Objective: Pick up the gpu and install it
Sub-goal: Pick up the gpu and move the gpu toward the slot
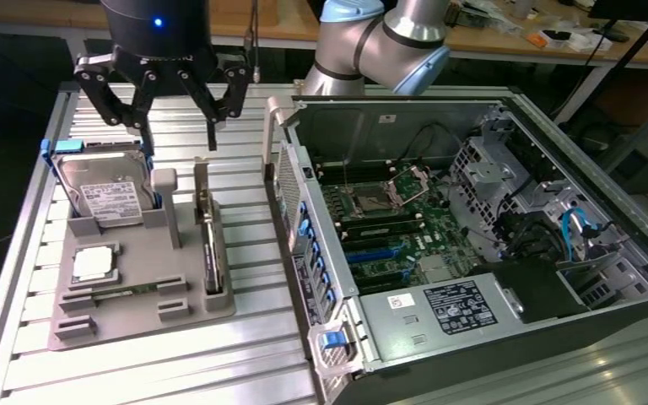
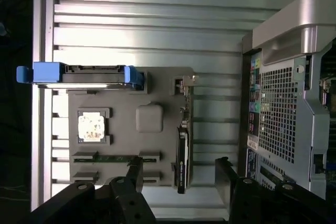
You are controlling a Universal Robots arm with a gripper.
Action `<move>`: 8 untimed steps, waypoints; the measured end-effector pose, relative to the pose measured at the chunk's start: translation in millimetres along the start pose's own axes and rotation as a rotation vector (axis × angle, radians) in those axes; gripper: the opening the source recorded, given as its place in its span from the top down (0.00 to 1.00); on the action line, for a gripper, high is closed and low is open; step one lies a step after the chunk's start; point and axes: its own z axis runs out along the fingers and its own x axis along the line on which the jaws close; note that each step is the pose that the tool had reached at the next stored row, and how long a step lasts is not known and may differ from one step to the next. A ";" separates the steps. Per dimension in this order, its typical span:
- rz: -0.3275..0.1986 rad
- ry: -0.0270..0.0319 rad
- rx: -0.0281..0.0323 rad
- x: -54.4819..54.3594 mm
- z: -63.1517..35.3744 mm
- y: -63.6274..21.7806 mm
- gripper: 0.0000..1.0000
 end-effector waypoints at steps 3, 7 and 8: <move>-0.027 0.0021 0.0023 0.1 4.1 -0.2 0.34; -0.039 0.0045 0.0022 0.3 11.1 -0.3 0.34; -0.042 0.0056 0.0021 0.4 13.0 -0.4 0.34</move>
